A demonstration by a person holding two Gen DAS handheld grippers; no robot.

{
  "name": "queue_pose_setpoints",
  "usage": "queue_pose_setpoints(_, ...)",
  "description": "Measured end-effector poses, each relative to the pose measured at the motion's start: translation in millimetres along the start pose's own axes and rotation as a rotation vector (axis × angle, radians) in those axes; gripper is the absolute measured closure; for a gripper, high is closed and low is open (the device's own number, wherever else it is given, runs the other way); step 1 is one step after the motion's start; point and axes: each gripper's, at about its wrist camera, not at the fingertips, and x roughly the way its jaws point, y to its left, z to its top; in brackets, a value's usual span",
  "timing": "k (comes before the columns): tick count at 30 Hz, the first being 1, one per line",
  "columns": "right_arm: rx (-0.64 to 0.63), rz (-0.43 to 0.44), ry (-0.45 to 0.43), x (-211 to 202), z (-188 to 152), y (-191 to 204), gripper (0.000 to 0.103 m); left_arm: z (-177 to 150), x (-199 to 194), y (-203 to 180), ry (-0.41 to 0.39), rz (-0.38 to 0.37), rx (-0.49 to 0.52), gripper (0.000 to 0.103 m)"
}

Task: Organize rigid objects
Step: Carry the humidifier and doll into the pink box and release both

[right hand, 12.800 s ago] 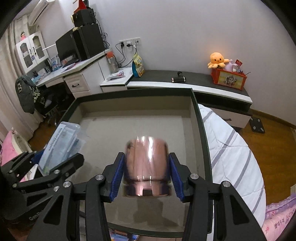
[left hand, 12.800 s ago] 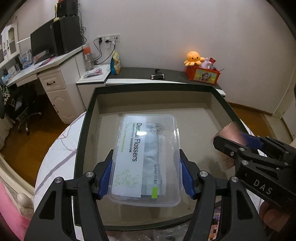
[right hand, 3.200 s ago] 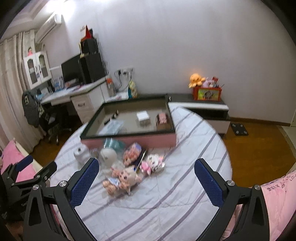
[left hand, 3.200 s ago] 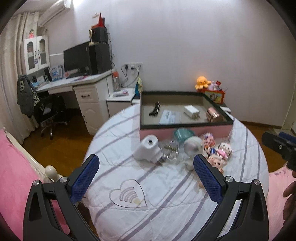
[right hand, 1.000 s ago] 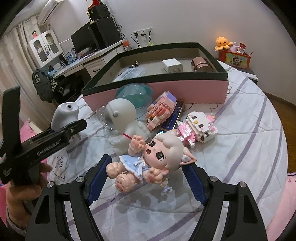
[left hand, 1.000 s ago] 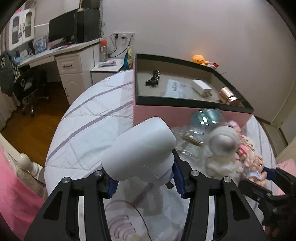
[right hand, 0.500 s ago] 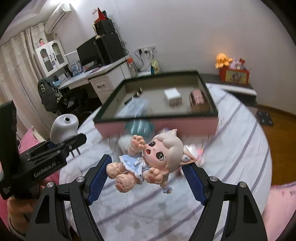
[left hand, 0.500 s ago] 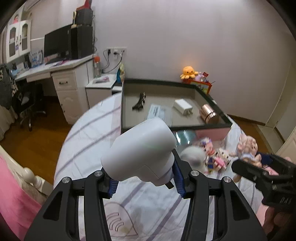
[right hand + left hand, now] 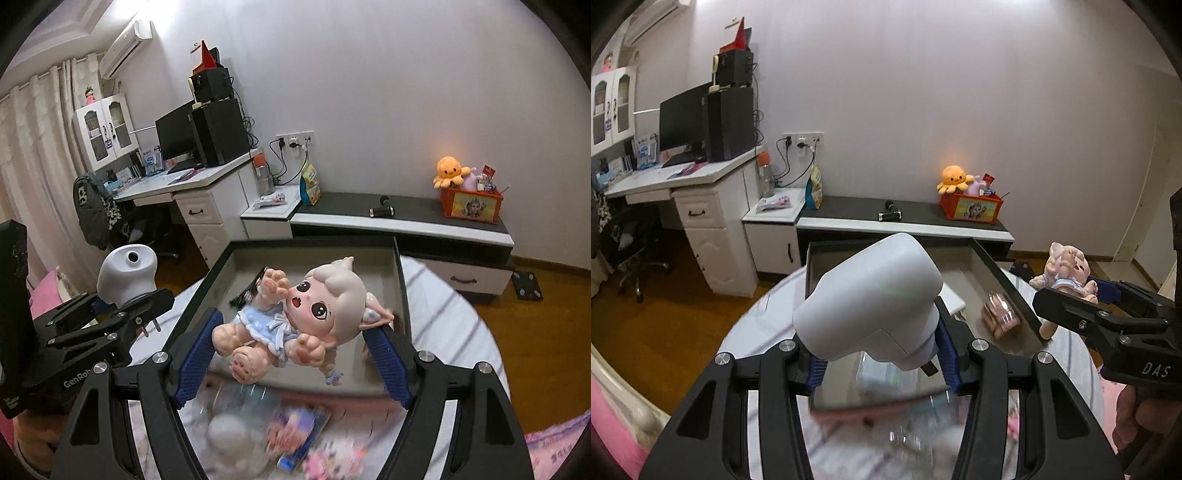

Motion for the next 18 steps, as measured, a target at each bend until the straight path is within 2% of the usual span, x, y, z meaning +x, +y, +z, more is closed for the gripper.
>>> queue_pose_setpoints(6, 0.006, -0.021, 0.042, 46.6, 25.0, -19.6, 0.024, 23.0, 65.6, 3.9, 0.067, 0.001, 0.006, 0.053)
queue_pose_setpoints(11, 0.035, -0.042, 0.124, 95.0, 31.9, -42.3, 0.024, 23.8, 123.1, 7.8, 0.159, 0.008, 0.004, 0.053)
queue_pose_setpoints(18, 0.06, -0.055, 0.231, 146.0, 30.8, -60.9, 0.024, 17.2, 164.3, 7.0, 0.247, 0.014, 0.007, 0.053)
